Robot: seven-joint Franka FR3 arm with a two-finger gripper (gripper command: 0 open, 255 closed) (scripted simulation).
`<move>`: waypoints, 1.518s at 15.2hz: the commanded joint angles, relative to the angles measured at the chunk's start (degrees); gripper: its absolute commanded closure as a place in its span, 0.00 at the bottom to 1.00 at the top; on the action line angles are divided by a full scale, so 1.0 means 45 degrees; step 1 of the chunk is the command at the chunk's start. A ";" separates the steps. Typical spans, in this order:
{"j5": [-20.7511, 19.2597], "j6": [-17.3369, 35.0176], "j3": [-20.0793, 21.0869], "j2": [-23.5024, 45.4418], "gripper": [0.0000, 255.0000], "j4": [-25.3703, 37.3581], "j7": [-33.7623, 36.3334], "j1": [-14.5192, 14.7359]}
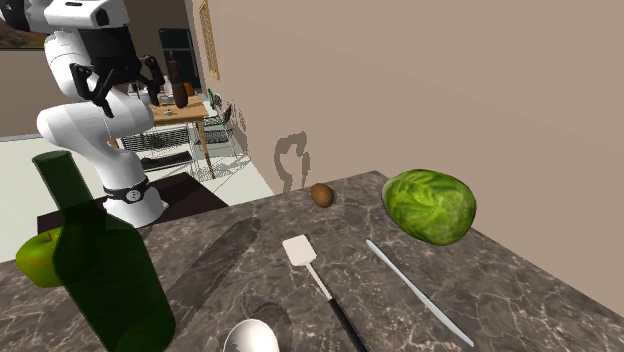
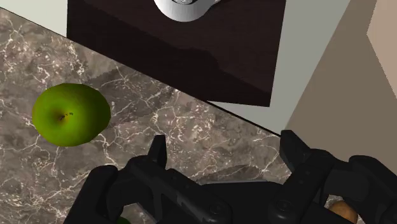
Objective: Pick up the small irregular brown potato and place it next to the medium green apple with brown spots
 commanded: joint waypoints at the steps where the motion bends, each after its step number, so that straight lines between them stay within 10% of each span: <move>1: 0.0000 0.0000 0.0000 0.0000 0.00 0.0000 0.0000 0.0000; 13: 0.1276 0.3024 0.3888 0.4016 0.00 0.1178 0.4293 0.0422; 23: -0.0367 0.4806 0.6556 0.9293 0.00 0.4135 0.8588 0.0330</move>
